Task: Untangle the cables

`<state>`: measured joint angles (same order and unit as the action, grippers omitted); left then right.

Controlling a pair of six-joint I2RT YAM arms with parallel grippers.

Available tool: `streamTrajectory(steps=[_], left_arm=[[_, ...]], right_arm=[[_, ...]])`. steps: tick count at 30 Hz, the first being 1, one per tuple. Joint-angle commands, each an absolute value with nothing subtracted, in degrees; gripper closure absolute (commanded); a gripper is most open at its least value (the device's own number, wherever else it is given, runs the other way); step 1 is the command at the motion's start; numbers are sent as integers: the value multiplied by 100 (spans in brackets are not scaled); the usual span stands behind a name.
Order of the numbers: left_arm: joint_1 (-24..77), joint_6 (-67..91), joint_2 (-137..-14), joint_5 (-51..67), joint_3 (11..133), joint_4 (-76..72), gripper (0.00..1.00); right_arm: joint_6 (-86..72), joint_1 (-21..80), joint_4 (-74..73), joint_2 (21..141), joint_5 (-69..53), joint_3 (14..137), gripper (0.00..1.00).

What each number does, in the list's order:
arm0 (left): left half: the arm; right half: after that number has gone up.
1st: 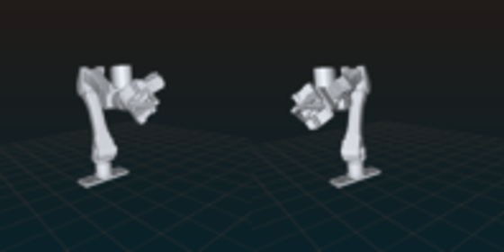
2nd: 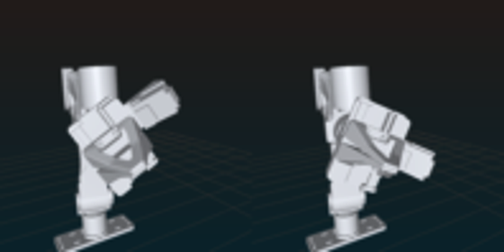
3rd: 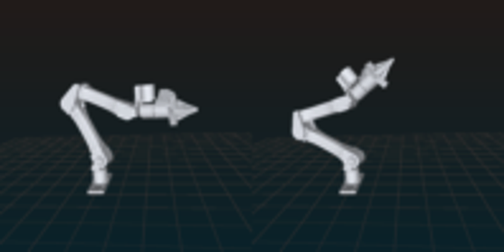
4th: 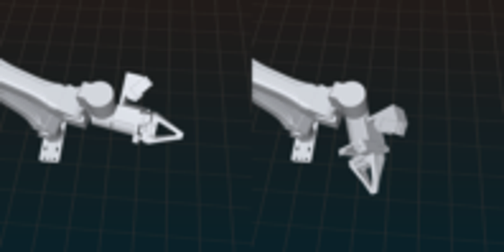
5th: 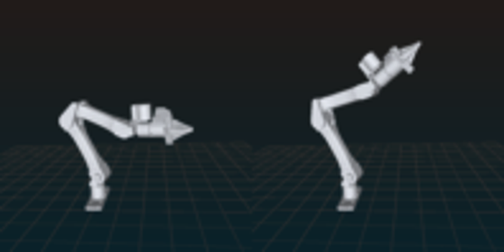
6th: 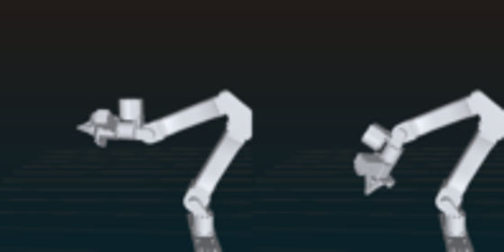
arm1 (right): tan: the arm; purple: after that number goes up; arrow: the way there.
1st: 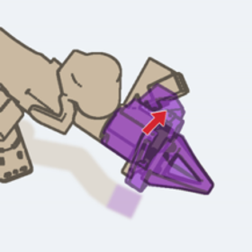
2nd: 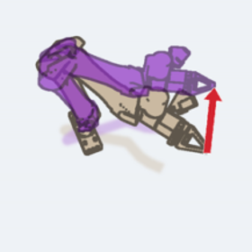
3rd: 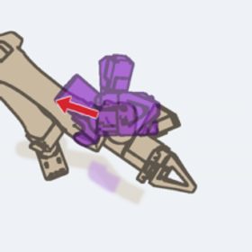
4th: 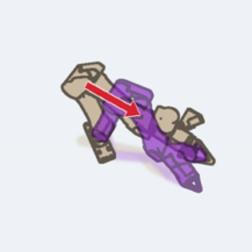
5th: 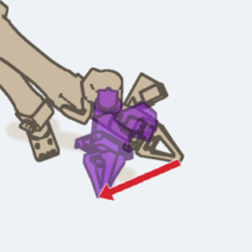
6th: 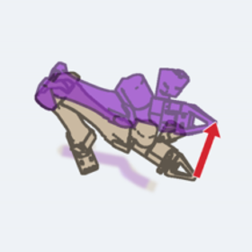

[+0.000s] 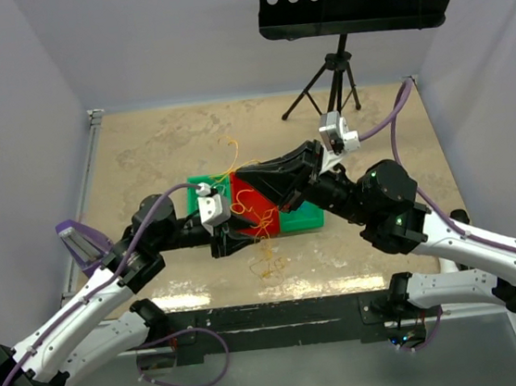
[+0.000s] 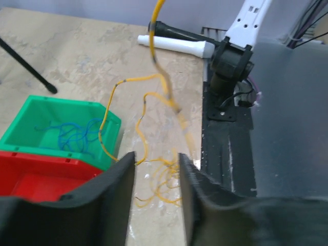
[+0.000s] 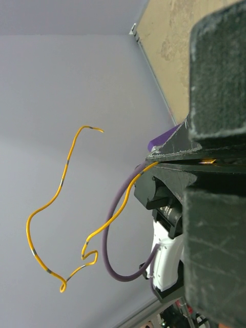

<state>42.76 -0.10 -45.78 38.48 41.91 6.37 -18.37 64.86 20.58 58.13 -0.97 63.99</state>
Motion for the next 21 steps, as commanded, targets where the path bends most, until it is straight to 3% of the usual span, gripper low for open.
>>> streamTrajectory(steps=[1,7,9,11,12,14,21], left_arm=[[4236,413,-4553,4447,4281,97,68],[4236,194,-4544,4649,4228,210,73],[4245,27,-4509,4676,4184,429,61],[4245,-315,-4439,4615,4088,667,37],[4245,-456,-4395,4501,4035,798,20],[4236,-780,-4298,4412,3920,1001,3],[4236,-1634,-4131,4228,3718,1555,0]], right_arm=[[-1837,6513,2206,5774,-44,6636,100],[-1749,6522,2153,5810,78,6750,100],[-1653,6530,2075,5836,149,6820,100],[-1600,6521,2030,5862,184,6899,100],[-1565,6521,2013,5871,193,6926,100],[-1530,6521,1986,5897,211,6978,100],[-1494,6521,1934,5950,193,7101,100]])
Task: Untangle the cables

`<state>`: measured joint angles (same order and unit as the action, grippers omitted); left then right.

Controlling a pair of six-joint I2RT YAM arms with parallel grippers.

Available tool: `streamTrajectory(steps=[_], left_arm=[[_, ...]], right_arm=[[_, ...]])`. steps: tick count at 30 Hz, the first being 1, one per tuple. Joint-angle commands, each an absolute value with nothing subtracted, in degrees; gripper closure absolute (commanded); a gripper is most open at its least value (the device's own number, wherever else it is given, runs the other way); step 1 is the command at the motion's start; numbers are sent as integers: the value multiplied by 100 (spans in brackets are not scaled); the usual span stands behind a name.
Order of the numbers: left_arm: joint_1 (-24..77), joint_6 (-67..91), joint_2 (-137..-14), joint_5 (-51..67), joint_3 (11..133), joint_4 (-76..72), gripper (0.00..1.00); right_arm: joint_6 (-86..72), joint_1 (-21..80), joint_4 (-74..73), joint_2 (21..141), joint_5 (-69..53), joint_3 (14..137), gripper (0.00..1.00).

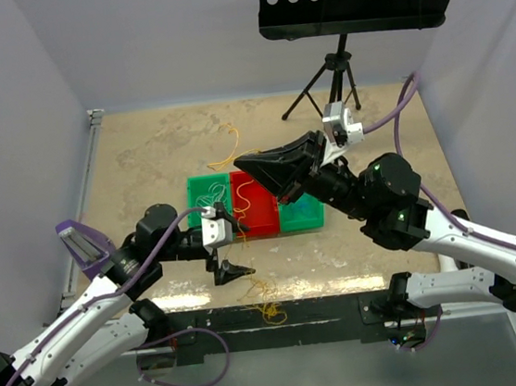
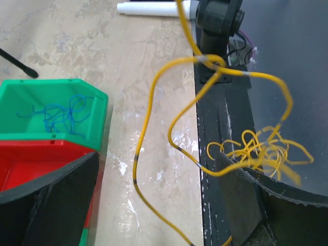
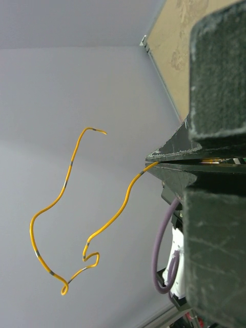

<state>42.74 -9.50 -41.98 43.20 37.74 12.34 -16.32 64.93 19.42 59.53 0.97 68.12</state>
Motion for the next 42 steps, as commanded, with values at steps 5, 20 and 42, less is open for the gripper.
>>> streamTrajectory(steps=[5,20,42], left_arm=[[4236,-1442,-4174,4350,3683,1293,27],[4236,-2142,-4105,3920,3639,1484,100],[4236,-6026,-3824,2409,3534,4366,100]], right_arm=[[-1503,6521,1899,5941,185,7215,100],[-1178,6521,1468,5880,667,7760,100],[184,6521,650,5924,2539,9694,100]])
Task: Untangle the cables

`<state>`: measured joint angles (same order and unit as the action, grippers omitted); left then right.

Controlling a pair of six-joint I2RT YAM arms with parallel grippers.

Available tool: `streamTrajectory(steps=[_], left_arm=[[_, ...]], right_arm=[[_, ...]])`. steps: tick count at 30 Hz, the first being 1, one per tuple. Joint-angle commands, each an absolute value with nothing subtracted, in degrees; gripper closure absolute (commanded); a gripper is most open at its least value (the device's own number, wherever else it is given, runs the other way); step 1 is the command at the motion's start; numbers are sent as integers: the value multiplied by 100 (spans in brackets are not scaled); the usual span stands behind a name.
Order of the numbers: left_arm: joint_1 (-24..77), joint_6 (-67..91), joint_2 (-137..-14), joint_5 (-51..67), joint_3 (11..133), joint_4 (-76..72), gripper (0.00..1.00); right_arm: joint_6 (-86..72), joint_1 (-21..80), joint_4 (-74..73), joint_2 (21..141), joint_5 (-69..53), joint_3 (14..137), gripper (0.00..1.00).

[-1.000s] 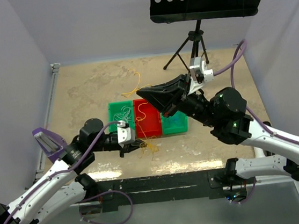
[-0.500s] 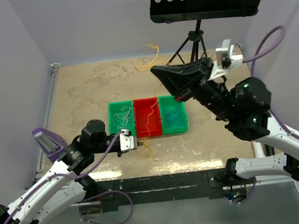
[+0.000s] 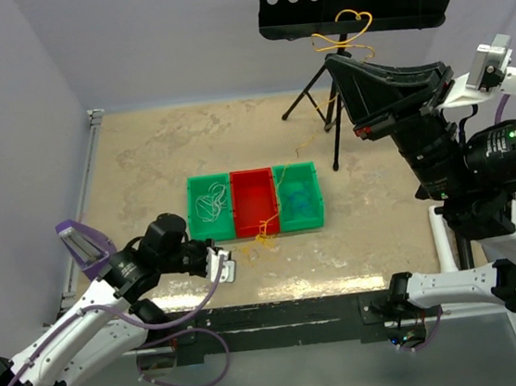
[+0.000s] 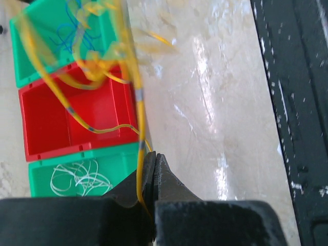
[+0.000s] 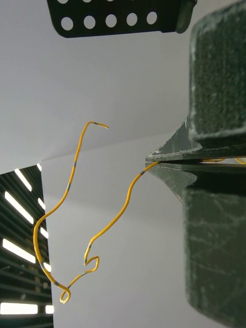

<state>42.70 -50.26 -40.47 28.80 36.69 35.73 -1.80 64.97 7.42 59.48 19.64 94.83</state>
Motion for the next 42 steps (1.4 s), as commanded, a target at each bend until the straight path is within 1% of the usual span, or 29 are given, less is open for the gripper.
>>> streamTrajectory(steps=[1,5,8,10,12,14,15,18,24,27,31,34,37,40,42], left_arm=[[4236,-6369,-3754,2269,3490,4699,100],[4236,-7477,-3481,1348,3279,5562,100],[4236,-7769,-3226,626,3007,5897,100],[4236,-7839,-3016,361,2840,6098,100],[4245,-7928,-2796,264,2681,6380,100],[4236,-7884,-2602,176,2654,6302,100],[4236,-7971,-2558,184,2663,6337,100],[4236,-7981,-2645,159,2646,6337,100],[4228,-7989,-2821,35,2532,6249,100],[4228,-7946,-2769,26,2513,6170,100],[4228,-7595,-2777,359,3005,5766,100],[4228,-7944,-2926,501,3208,6168,100],[4228,-7989,-2770,195,2945,6179,100],[4228,-8383,-2515,-200,2638,6450,100],[4228,-8595,-2330,-508,2366,6600,100]], right_arm=[[254,6521,668,5906,2636,9720,100],[676,6521,572,5854,3163,9905,100],[975,6530,527,5801,3567,9949,100],[1177,6522,571,5731,3883,9905,100],[1466,6521,615,5661,4444,9905,100],[1748,6530,790,5520,4911,9862,100],[2071,6530,1096,5319,5165,9731,100],[2407,6521,1344,5142,5562,9765,100],[2689,6522,1617,4878,5941,9791,100],[2646,6530,1530,4834,5828,9782,100],[2417,6521,1204,5001,5862,9748,100],[2697,6521,1589,4931,6082,9624,100],[3013,6521,1870,4939,6283,9677,100],[3873,6521,2843,4940,6644,9554,100],[4366,6521,3399,4887,6671,9527,100]])
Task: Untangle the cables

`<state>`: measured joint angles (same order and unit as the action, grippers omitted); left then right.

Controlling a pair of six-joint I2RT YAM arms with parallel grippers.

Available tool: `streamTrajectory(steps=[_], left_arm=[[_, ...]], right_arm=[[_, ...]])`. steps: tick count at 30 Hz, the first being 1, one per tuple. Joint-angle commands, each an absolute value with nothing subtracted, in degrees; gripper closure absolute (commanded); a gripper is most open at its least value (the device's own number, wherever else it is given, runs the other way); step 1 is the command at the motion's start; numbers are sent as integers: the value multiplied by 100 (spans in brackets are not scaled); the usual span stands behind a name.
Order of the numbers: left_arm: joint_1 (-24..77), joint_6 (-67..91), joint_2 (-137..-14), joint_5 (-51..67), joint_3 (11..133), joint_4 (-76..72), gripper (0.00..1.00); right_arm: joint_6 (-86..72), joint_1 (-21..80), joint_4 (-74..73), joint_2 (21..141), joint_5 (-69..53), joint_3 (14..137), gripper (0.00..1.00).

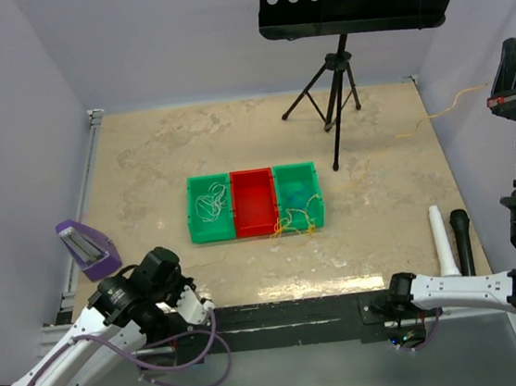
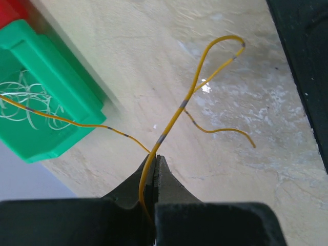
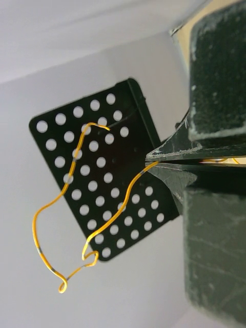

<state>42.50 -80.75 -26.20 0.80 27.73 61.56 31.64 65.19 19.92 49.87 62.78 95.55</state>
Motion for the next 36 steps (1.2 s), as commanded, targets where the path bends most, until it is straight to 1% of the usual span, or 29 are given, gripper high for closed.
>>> streamTrajectory(steps=[1,5,12,14,17,20,23,27,33,36], left_arm=[[4228,-8631,-2251,-692,2242,6627,100],[4228,-8578,-2206,-1133,1916,6530,100],[4228,-8174,-2856,-1125,1898,6469,100],[4228,-8156,-2892,-1090,1872,6442,100],[4228,-8244,-2795,-1064,1837,6407,100],[4228,-8157,-2725,-880,1950,6049,100],[4228,-7701,-2821,-599,2380,5179,100],[4228,-6787,-3190,-80,3338,4422,100],[4228,-6126,-3498,526,4331,4569,100],[4228,-6091,-3577,712,4561,4833,100]], right_arm=[[4516,6521,3584,4878,6653,9571,100],[4816,6521,3770,4992,6618,9949,100],[5334,6530,4227,5001,6460,10318,100],[5615,6522,4569,5001,6390,10397,100],[5687,6530,4448,5080,6267,10739,100],[5178,6521,3615,5229,6196,10977,100],[4257,6521,2789,5273,6030,10733,100],[2756,6521,1962,5379,5714,10144,100],[768,6521,1556,5651,4976,9089,100],[256,6530,1564,5914,4642,8781,100]])
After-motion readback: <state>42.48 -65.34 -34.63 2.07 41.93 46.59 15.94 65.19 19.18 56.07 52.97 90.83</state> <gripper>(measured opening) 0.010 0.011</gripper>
